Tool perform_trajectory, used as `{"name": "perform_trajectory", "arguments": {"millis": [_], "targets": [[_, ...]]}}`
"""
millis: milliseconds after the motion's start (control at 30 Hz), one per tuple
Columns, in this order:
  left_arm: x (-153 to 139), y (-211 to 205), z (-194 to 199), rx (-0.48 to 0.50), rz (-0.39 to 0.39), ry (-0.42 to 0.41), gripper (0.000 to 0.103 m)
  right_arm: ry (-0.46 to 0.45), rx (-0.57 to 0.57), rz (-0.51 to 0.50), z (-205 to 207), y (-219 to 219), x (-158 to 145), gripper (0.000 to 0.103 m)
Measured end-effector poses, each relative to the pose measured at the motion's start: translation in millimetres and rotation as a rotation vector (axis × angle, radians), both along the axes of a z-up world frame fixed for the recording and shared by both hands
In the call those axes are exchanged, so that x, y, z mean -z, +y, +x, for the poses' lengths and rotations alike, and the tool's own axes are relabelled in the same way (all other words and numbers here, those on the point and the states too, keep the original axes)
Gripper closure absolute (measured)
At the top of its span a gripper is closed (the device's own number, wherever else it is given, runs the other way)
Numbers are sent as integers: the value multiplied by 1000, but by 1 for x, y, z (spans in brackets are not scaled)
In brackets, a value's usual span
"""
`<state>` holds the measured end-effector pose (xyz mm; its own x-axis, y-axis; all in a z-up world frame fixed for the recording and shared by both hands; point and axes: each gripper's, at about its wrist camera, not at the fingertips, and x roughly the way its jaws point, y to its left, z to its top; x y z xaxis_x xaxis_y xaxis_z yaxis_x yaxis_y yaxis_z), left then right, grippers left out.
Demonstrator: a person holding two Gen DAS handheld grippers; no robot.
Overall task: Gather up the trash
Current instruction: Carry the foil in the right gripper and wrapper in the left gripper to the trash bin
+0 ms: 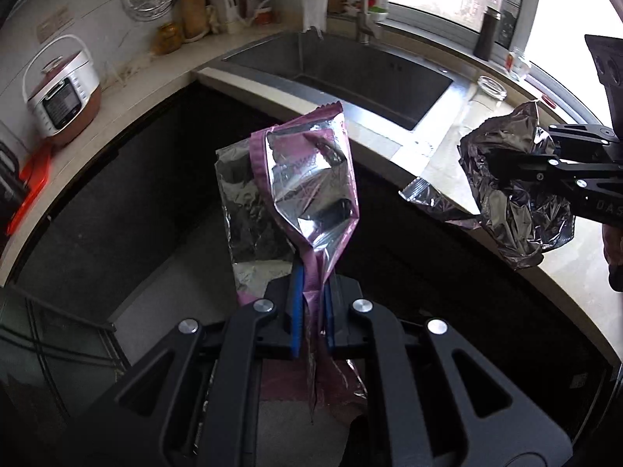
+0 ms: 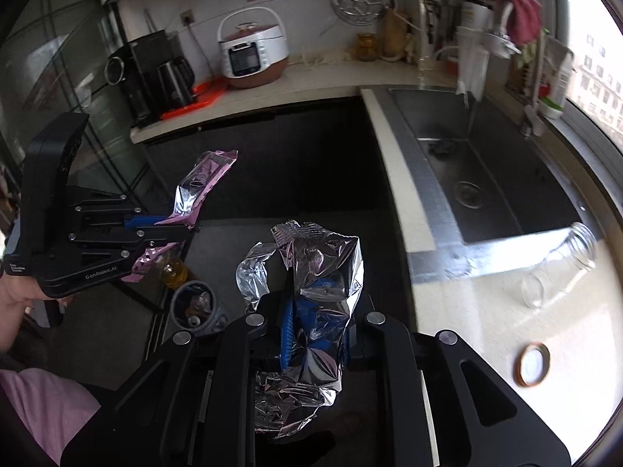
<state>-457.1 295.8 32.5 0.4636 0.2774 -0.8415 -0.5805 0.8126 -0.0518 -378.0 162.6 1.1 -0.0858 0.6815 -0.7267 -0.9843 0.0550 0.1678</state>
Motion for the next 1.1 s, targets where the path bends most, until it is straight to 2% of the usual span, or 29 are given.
{"name": "perform_trajectory", "arguments": {"millis": [333,600,900,1100], "targets": [[6,39,-103,-308,-22,26,96,14,-326,1,-83,119,-6,85],[11,54,-180,-599,-33,52,96,23,-629,4,-159,200,-9,85],[22,51,-257,-904,-73,79,96,44,-949,-25,-246,241,-4,85],[25,37,-298,-1050,-89,100,96,63,-1127,-58,-301,251,5,85]]}}
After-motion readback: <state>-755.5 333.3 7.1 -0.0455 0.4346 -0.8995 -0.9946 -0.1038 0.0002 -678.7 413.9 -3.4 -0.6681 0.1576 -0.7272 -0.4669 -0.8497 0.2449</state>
